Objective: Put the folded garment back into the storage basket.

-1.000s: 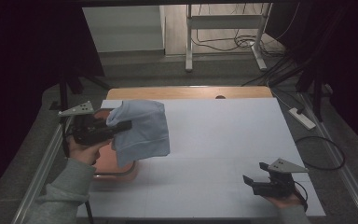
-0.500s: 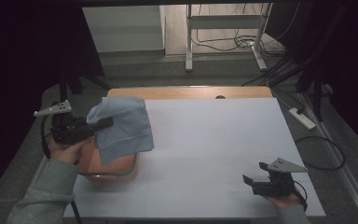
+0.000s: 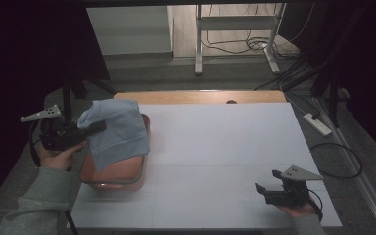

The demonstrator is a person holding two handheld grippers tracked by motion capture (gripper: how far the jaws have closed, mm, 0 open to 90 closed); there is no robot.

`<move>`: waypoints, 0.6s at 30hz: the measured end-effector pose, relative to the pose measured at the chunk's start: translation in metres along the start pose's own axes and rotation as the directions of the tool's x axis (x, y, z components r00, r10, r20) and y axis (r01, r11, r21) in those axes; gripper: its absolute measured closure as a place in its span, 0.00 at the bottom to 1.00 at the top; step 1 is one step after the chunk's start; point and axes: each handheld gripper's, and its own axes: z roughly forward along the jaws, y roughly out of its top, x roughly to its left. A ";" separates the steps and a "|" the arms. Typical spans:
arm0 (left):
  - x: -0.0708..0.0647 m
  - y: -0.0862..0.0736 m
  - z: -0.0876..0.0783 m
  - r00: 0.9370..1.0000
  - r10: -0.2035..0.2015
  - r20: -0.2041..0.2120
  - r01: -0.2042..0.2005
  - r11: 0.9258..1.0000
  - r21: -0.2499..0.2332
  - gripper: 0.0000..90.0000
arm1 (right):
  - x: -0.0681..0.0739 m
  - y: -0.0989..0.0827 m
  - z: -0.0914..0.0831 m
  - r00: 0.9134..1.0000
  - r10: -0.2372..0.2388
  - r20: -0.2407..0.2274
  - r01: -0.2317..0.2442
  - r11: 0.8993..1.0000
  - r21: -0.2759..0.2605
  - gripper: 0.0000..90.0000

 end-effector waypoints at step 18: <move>0.015 -0.004 -0.011 0.999 -0.009 -0.052 0.010 1.000 0.023 0.70 | 0.000 0.000 0.001 1.000 -0.002 -0.001 0.002 1.000 0.002 0.18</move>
